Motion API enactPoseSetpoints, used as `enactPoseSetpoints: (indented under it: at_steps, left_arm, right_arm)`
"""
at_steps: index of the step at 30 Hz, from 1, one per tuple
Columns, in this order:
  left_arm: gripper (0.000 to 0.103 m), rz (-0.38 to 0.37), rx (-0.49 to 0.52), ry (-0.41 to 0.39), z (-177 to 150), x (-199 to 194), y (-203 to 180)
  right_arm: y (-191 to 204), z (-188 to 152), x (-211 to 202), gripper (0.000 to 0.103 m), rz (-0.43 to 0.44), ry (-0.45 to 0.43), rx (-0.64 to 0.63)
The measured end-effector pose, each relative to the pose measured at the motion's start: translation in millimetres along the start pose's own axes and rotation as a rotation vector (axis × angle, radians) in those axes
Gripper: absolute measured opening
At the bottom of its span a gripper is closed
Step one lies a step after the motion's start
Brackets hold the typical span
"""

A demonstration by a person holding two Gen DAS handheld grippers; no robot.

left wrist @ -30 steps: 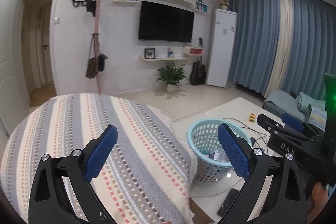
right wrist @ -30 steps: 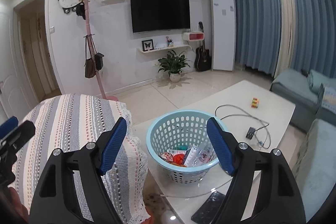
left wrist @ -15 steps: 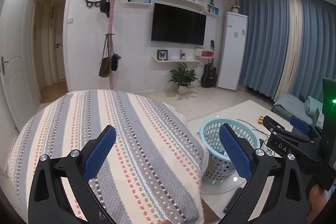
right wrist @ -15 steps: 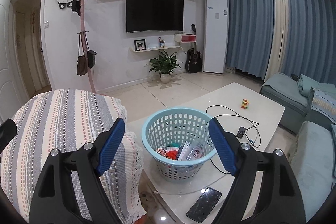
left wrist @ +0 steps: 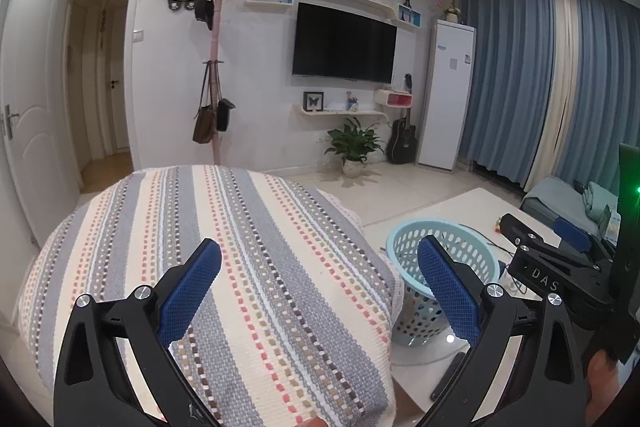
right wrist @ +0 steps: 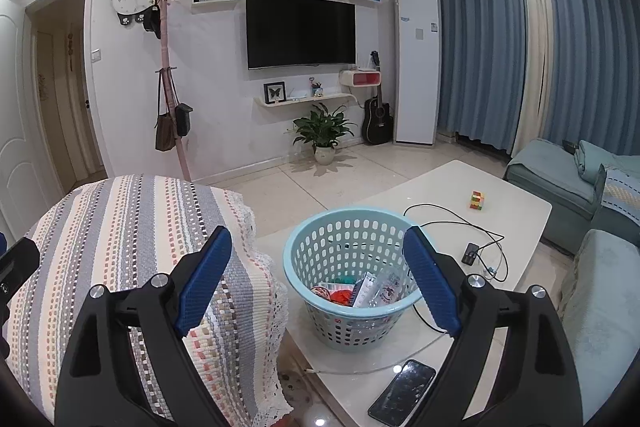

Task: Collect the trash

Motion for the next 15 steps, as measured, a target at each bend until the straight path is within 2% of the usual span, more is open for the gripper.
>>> enactPoseSetpoints:
  at_steps: [15]
  left_arm:
    - [0.095, -0.012, -0.009, 0.03, -4.8, 8.4, -1.3]
  right_arm:
    - [-1.7, -3.4, 8.5, 0.084, -0.008, 0.021, 0.008]
Point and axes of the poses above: each gripper's, at about its wrist camera, not at the fingertips, and x roughly the way its jaws point, y to its left, z to its top, the point moved 6 cm from there along x, roughly the way its jaws point, and after that the axes turned 5 degrees about -y, right-handed, at the moved point
